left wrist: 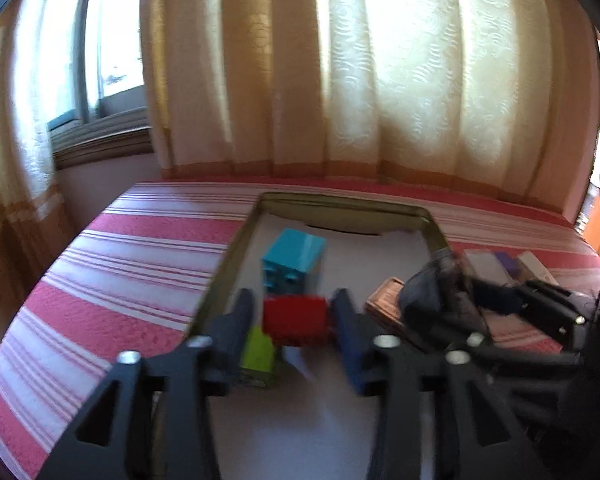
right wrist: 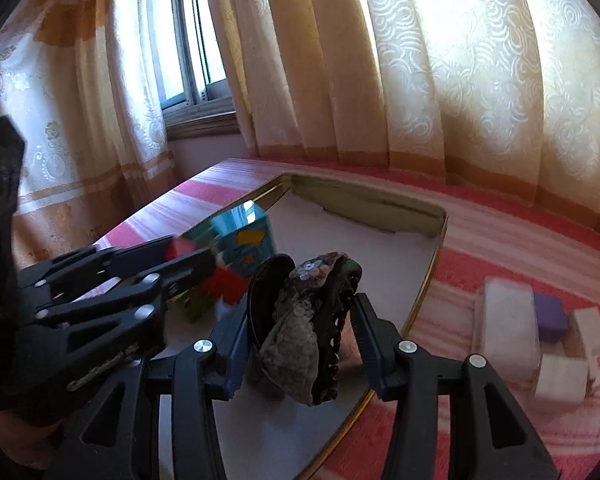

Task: Organize rigid objects
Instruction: 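Open both grippers to drop the red brick and hair clip into the tray, then grasp the white block with the left gripper while the right grasps the white printed box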

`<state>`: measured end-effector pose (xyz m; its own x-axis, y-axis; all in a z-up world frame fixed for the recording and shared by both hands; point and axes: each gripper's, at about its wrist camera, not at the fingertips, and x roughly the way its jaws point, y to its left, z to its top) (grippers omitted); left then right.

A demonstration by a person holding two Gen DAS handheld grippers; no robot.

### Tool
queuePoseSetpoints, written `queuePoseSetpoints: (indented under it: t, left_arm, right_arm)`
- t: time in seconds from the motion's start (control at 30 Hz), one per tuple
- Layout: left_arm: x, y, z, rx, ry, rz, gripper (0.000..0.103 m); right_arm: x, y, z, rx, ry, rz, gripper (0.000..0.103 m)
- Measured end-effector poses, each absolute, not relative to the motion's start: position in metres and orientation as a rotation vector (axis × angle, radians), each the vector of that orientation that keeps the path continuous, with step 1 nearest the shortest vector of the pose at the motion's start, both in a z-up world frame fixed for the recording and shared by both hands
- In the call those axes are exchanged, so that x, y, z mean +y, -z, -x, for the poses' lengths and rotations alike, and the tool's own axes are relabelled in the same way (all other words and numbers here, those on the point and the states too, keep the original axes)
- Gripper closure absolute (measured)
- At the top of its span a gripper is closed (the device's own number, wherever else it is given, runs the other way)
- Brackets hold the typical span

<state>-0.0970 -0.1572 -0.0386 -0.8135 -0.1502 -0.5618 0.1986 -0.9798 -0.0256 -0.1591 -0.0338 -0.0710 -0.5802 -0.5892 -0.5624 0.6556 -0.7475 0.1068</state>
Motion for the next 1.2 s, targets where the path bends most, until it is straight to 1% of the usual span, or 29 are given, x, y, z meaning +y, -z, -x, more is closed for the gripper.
queuePoseSetpoints:
  t: [0.03,0.07,0.1,0.13,0.17,0.23,0.37,0.6,0.77,0.93,1.07,1.2]
  left_arm:
    - [-0.16,0.036,0.094,0.125,2.808,-0.837,0.03]
    - [-0.162,0.035,0.091,0.132,2.805,-0.823,0.025]
    - [-0.167,0.033,0.087,0.156,2.803,-0.801,0.014]
    - [-0.17,0.032,0.084,0.178,2.802,-0.785,0.002]
    - [-0.174,0.03,0.08,0.204,2.801,-0.761,0.0]
    - [-0.176,0.026,0.075,0.226,2.795,-0.726,0.001]
    - [-0.159,0.017,0.068,0.179,2.815,-0.693,0.001]
    - [-0.094,0.007,0.075,0.084,2.941,-0.688,0.001]
    - [-0.032,0.014,0.091,-0.042,3.019,-0.758,0.0]
    - [0.022,0.03,0.114,-0.161,3.045,-0.879,0.0]
    - [0.047,0.039,0.133,-0.157,3.056,-0.988,0.0]
    - [0.069,0.049,0.149,-0.147,3.056,-1.075,0.001]
  right_arm:
    - [-0.031,0.069,0.163,0.123,2.31,-0.755,0.051]
    - [-0.028,0.068,0.165,0.096,2.314,-0.753,0.046]
    - [-0.021,0.066,0.168,0.049,2.307,-0.752,0.043]
    - [-0.015,0.065,0.17,0.003,2.3,-0.748,0.035]
    - [-0.007,0.064,0.172,-0.046,2.301,-0.741,0.03]
    - [0.002,0.061,0.172,-0.091,2.32,-0.734,0.03]
    - [0.022,0.056,0.171,-0.133,2.333,-0.727,0.029]
    - [0.075,0.05,0.168,-0.022,2.471,-0.707,0.028]
    - [0.119,0.051,0.174,0.071,2.613,-0.716,0.028]
    - [0.164,0.055,0.189,0.064,2.712,-0.751,0.028]
    - [0.192,0.064,0.202,-0.003,2.741,-0.813,0.028]
    - [0.207,0.071,0.214,-0.03,2.76,-0.909,0.027]
